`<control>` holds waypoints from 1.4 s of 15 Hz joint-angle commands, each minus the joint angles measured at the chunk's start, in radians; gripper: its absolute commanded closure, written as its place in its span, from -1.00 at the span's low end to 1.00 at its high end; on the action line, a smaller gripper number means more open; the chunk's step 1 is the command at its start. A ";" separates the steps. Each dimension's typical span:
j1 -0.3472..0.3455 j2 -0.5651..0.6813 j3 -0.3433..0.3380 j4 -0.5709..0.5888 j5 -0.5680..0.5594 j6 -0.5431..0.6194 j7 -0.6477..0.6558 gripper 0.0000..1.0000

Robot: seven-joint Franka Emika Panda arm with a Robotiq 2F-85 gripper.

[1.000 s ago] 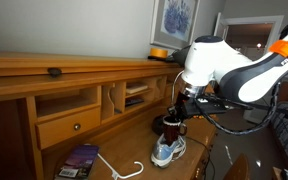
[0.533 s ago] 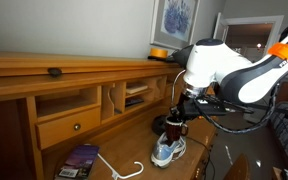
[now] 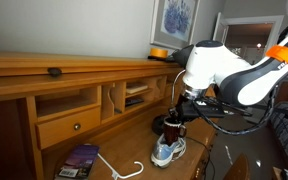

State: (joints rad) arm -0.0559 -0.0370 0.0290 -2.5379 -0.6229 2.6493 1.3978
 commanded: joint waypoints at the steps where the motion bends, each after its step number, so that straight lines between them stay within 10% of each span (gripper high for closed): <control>1: 0.012 0.010 -0.005 0.001 -0.010 0.028 0.024 0.95; 21: 0.005 0.124 -0.018 0.068 -0.141 0.099 0.149 0.95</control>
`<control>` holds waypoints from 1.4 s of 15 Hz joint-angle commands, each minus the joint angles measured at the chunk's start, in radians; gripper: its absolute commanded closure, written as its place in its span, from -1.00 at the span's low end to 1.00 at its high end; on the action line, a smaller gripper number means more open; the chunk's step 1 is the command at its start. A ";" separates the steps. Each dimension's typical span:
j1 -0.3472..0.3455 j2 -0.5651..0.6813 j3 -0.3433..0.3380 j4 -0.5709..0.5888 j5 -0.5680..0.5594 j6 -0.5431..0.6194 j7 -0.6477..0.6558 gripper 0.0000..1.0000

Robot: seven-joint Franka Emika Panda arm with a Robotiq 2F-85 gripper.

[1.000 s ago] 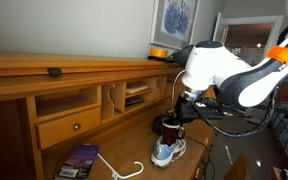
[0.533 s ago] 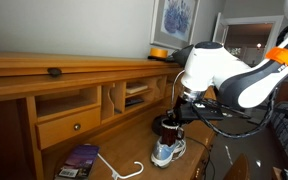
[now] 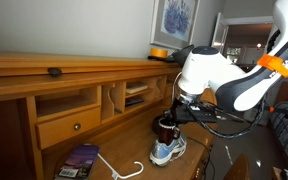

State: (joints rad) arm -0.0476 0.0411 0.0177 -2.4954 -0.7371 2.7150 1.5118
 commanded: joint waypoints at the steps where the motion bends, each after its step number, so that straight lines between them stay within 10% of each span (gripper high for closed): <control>1: -0.002 0.060 -0.004 0.029 -0.013 0.040 0.022 0.95; 21: 0.019 0.189 -0.002 0.111 -0.032 0.011 0.037 0.95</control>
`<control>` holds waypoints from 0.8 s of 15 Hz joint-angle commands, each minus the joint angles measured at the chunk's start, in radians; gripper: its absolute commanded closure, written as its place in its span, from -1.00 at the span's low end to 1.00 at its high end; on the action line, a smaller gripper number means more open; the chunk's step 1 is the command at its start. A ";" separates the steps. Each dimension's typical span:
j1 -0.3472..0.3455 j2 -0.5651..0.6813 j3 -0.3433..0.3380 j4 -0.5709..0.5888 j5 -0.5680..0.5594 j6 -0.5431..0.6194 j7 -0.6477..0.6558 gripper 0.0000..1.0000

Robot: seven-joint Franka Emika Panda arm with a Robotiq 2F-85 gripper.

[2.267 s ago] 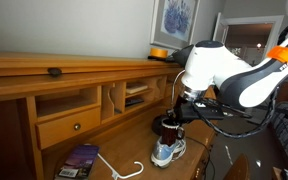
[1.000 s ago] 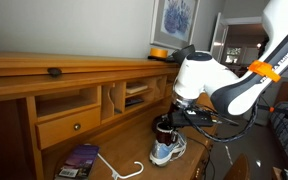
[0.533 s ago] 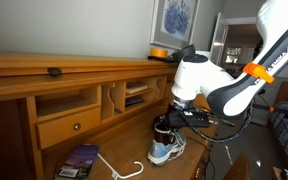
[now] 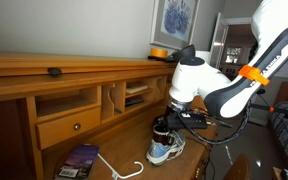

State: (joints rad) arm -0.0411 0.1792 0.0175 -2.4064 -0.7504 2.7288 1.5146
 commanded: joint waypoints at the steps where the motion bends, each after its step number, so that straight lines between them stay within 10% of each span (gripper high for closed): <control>1: 0.012 0.050 -0.001 0.021 -0.017 -0.001 0.033 0.95; 3: 0.014 0.039 -0.001 0.017 -0.015 -0.007 0.033 0.27; 12: 0.055 -0.026 -0.004 -0.004 -0.091 -0.045 0.110 -0.99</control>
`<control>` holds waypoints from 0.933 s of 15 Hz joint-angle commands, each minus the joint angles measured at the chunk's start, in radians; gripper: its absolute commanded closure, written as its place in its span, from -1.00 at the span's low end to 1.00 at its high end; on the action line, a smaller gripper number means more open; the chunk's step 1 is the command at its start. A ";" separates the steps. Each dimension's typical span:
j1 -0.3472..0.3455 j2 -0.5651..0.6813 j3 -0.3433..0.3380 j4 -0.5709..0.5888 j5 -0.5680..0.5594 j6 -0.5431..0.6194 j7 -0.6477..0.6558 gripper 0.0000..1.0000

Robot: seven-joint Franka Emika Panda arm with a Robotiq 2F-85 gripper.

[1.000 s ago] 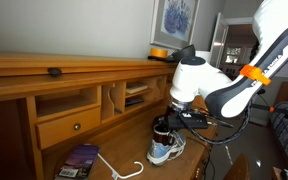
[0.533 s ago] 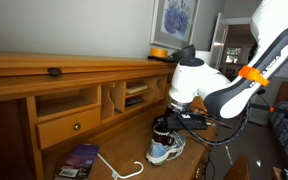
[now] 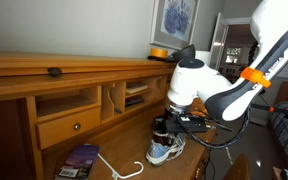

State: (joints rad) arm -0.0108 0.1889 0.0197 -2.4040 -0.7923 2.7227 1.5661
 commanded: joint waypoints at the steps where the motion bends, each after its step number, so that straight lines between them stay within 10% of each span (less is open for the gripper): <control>1: 0.027 -0.046 -0.005 -0.008 -0.059 -0.047 0.067 -1.00; 14: 0.093 -0.098 0.092 0.059 -0.042 -0.058 -0.096 -1.00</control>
State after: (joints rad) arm 0.0603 0.0702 0.0867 -2.3881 -0.8304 2.6686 1.5414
